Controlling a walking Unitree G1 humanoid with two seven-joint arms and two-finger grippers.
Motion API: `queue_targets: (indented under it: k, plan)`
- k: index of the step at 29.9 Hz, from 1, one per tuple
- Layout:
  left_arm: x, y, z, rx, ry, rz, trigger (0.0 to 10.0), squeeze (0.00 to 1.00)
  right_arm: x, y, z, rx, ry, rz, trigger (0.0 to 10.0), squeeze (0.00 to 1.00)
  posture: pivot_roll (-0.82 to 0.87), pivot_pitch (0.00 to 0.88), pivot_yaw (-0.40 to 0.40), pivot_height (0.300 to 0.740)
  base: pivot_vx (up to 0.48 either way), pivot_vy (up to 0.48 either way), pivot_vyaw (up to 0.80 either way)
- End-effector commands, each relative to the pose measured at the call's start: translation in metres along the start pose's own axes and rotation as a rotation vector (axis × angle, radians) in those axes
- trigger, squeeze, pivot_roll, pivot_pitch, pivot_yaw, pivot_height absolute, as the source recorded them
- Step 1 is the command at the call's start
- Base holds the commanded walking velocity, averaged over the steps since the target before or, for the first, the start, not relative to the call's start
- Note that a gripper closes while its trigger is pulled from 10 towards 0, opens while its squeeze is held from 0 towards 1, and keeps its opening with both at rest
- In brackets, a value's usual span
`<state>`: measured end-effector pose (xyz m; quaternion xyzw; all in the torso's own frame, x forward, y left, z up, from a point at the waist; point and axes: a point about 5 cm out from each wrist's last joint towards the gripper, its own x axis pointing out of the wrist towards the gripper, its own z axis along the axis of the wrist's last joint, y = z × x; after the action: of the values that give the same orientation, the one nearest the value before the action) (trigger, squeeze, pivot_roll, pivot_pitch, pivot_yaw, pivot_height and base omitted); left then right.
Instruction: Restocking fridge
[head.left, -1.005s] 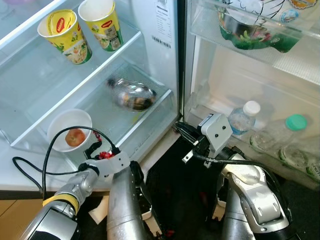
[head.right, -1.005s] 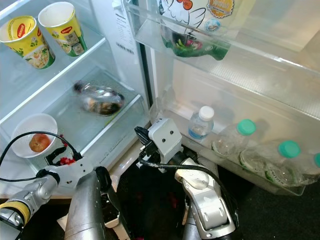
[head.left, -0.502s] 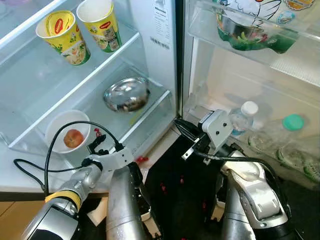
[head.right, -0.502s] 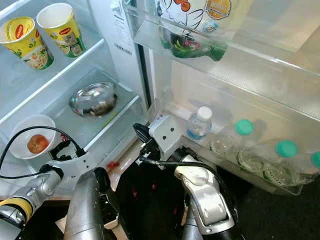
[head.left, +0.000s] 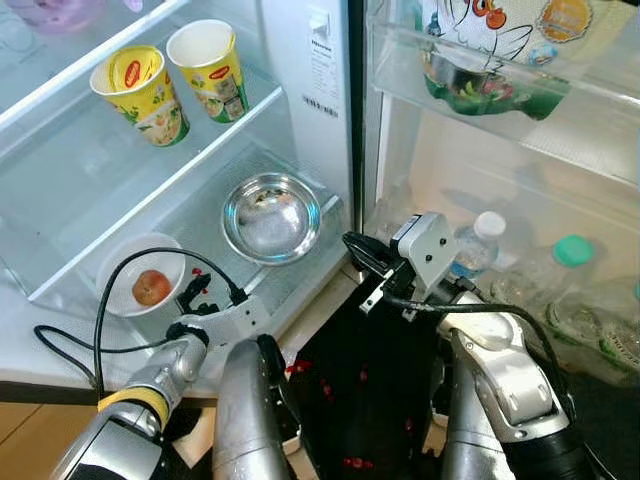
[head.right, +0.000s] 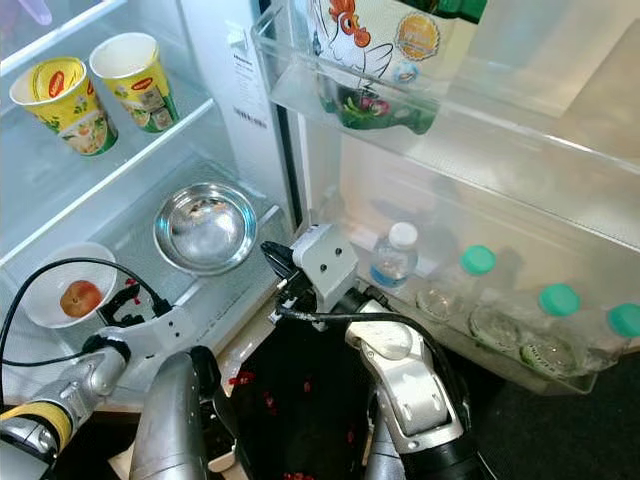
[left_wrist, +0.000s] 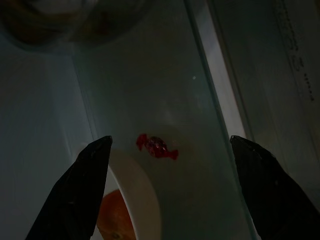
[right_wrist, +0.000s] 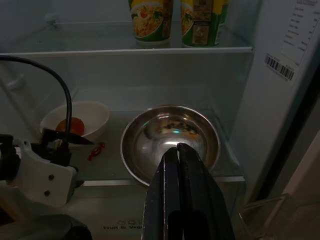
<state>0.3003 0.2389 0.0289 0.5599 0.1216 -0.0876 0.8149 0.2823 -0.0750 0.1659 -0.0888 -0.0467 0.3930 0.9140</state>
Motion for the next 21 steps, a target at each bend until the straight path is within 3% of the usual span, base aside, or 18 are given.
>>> queue_targets:
  k: [1,4,7,11,12,16,17,19,20,21]
  plan:
    - [-0.008,-0.02,-0.004,-0.042,0.033,-0.054,10.0,0.0,0.0,0.001,-0.003,0.012,-0.006,0.011,10.0,0.0,-0.15,0.254,0.108,0.416,0.0,0.0,0.0]
    - [-0.008,-0.023,-0.001,-0.052,0.021,-0.075,10.0,0.0,0.001,0.001,-0.003,0.008,-0.005,0.011,10.0,0.0,-0.15,0.254,0.108,0.416,0.0,0.0,0.0]
    - [-0.01,-0.034,0.004,-0.09,-0.007,-0.175,10.0,0.0,0.001,0.0,-0.003,0.006,-0.003,0.013,10.0,0.0,-0.15,0.254,0.108,0.416,0.0,0.0,0.0]
    - [-0.007,-0.026,0.012,-0.175,-0.064,-0.166,10.0,0.0,0.001,-0.001,-0.004,0.008,-0.005,0.017,10.0,0.0,-0.15,0.257,0.11,0.416,0.0,0.0,0.0]
    - [-0.006,-0.025,0.02,-0.235,-0.122,-0.202,10.0,0.0,0.001,-0.001,-0.004,0.008,-0.004,0.016,10.0,0.0,-0.15,0.257,0.11,0.416,0.0,0.0,0.0]
    - [-0.006,-0.024,0.034,-0.314,-0.222,-0.272,10.0,0.0,0.001,-0.002,-0.004,0.009,-0.004,0.015,10.0,0.0,-0.15,0.259,0.111,0.416,0.0,0.0,0.0]
    - [-0.008,-0.03,0.041,-0.313,-0.272,-0.363,4.4,0.0,0.001,-0.002,-0.004,0.008,-0.005,0.014,10.0,0.0,-0.14,0.262,0.111,0.416,0.0,0.0,0.0]
    - [-0.008,-0.03,0.041,-0.313,-0.272,-0.363,4.4,0.0,0.001,-0.002,-0.004,0.008,-0.005,0.014,10.0,0.0,-0.14,0.262,0.111,0.416,0.0,0.0,0.0]
    - [-0.01,-0.034,0.044,-0.299,-0.292,-0.429,0.3,0.0,0.001,-0.002,-0.003,0.009,-0.007,0.013,10.0,0.0,-0.15,0.265,0.113,0.416,0.0,0.0,0.0]
    - [-0.012,-0.039,0.046,-0.26,-0.307,-0.508,0.0,0.0,0.0,-0.003,-0.003,0.011,-0.008,0.007,10.0,0.0,-0.15,0.274,0.113,0.416,0.0,0.0,0.0]
